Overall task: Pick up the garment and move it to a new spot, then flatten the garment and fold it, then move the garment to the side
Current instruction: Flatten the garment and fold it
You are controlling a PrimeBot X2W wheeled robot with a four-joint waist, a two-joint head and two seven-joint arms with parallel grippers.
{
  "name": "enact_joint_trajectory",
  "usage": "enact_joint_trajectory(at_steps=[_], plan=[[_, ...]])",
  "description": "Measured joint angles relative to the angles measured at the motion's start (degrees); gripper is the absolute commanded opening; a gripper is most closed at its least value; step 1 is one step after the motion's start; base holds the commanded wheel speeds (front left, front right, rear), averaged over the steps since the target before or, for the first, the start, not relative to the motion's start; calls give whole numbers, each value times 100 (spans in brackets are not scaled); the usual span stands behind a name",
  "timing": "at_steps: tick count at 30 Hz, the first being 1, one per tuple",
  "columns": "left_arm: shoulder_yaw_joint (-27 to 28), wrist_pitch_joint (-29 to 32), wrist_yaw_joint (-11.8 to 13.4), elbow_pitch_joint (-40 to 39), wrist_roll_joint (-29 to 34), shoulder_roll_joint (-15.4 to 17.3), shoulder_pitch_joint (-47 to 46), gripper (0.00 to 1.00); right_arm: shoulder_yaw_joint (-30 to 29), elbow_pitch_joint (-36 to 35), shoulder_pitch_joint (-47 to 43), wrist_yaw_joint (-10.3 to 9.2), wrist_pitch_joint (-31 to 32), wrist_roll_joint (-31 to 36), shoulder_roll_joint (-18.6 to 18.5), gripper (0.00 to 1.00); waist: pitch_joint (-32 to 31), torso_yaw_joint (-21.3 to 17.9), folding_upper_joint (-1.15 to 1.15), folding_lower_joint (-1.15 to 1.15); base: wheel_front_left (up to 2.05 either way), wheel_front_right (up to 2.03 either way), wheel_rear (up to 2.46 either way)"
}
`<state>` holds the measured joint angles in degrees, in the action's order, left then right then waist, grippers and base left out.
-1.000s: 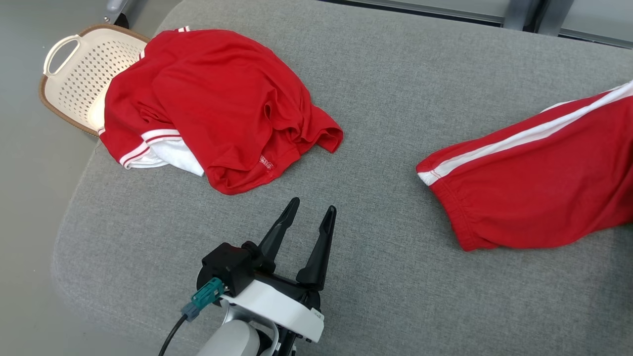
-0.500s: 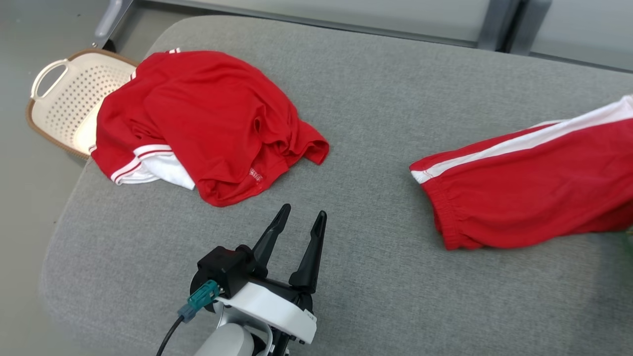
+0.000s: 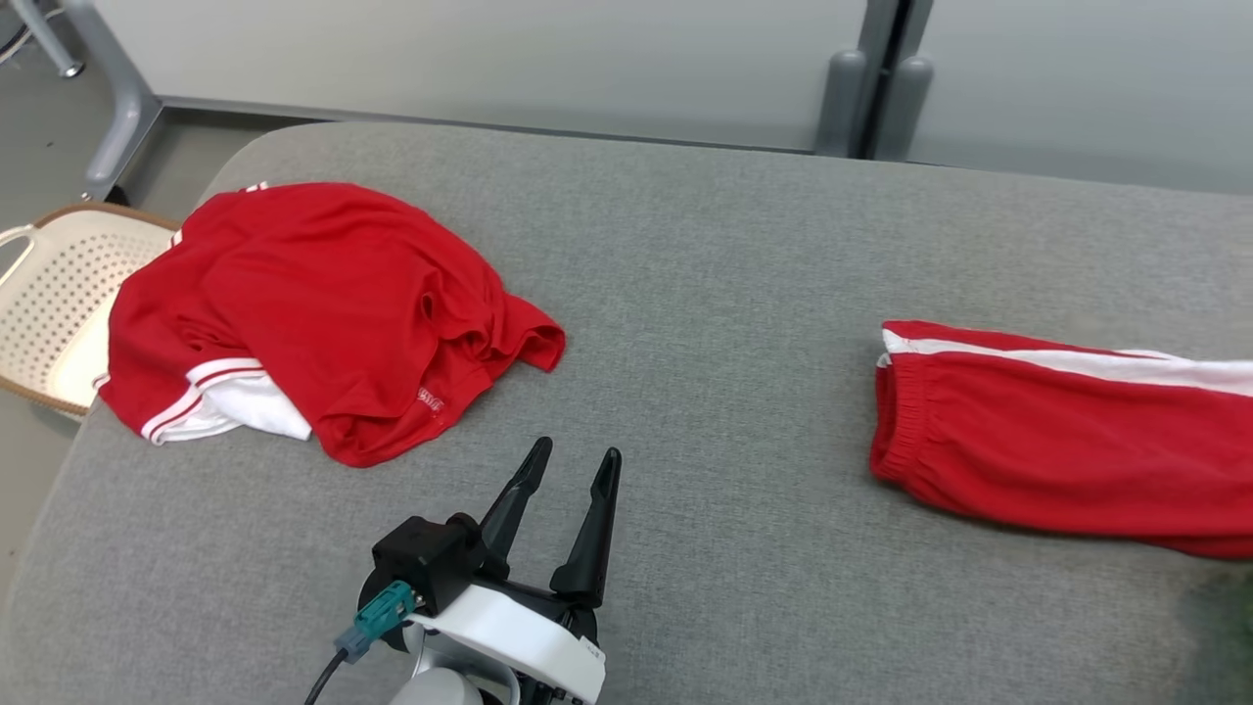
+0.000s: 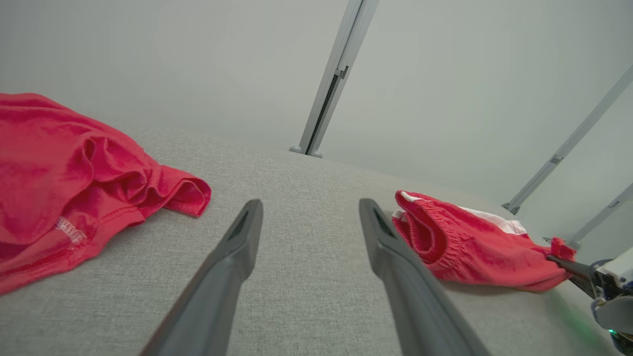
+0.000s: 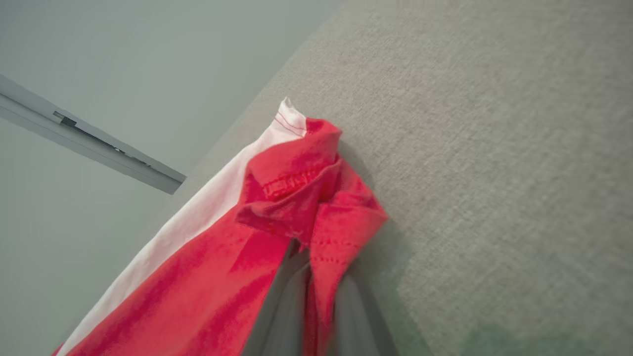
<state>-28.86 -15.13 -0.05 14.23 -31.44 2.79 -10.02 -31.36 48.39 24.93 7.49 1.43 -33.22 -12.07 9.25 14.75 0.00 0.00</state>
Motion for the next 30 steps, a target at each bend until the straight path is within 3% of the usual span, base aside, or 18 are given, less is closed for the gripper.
enact_joint_trajectory(at_steps=[7, 12, 14, 21, 30], plan=[[0, 0, -47, 46, 22, -1, 23, 100, -366, -141, -36, 0, -44, 292, 190, 0, -132, -189, 0, 0, 0, 0, 0], [0, 0, -46, 143, 58, -1, 45, 100, -63, -584, 62, -1, -67, 307, 389, 0, -213, -201, 0, 0, 0, 0, 0], [40, 0, -37, 156, -53, -1, 99, 100, 481, -1084, 38, -1, 27, 24, 549, 0, -279, -185, 0, 0, 0, 0, 0], [63, 0, -31, 223, -51, -1, 144, 100, 1836, -2339, -539, -1, 135, -836, 564, 0, -442, -100, 0, 0, 0, 0, 0], [75, 0, -21, 305, -35, 1, 282, 100, 3492, -3138, -1235, -1, 199, -1712, 146, 0, -629, 102, 0, 0, 0, 0, 0]])
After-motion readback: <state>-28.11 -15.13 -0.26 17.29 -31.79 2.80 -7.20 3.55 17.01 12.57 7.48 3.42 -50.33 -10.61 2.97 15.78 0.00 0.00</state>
